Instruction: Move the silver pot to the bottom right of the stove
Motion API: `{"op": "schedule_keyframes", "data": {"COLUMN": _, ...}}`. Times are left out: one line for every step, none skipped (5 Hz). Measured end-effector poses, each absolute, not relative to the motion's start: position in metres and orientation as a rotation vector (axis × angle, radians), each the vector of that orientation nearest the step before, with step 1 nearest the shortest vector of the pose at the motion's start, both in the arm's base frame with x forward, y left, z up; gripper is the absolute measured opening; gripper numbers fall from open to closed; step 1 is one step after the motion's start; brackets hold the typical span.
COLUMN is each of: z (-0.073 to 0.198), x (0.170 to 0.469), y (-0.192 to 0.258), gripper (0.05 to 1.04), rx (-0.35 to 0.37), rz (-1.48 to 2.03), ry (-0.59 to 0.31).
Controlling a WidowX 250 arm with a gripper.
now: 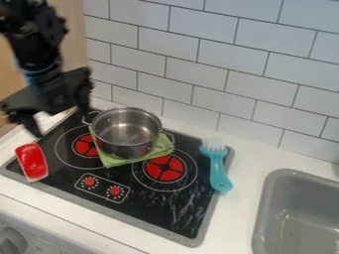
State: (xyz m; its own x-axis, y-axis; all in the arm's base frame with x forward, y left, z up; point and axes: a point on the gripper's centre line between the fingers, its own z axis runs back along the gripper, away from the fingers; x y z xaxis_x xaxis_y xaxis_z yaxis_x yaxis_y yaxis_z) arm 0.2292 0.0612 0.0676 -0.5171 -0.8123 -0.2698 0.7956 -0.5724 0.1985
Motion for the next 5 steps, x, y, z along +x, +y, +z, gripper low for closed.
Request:
{"op": "schedule_keyframes", "data": {"z": 0.075, "x": 0.244, "y": 0.045, "gripper": 0.999, "rx": 0.42, "rz": -2.171, "ry": -0.14}}
{"op": "schedule_keyframes", "data": {"z": 0.062, "x": 0.255, "y": 0.036, "gripper": 0.999, "rx": 0.361, "rz": -2.217, "ry": -0.143}}
{"op": "schedule_keyframes", "data": {"z": 0.047, "x": 0.259, "y": 0.036, "gripper": 0.999, "rx": 0.31, "rz": -2.235, "ry": -0.086}}
{"op": "schedule_keyframes", "data": {"z": 0.035, "x": 0.261, "y": 0.04, "gripper": 0.999, "rx": 0.273, "rz": -2.24, "ry": -0.047}}
{"op": "schedule_keyframes", "data": {"z": 0.027, "x": 0.259, "y": 0.041, "gripper": 0.999, "rx": 0.247, "rz": -2.233, "ry": -0.029}}
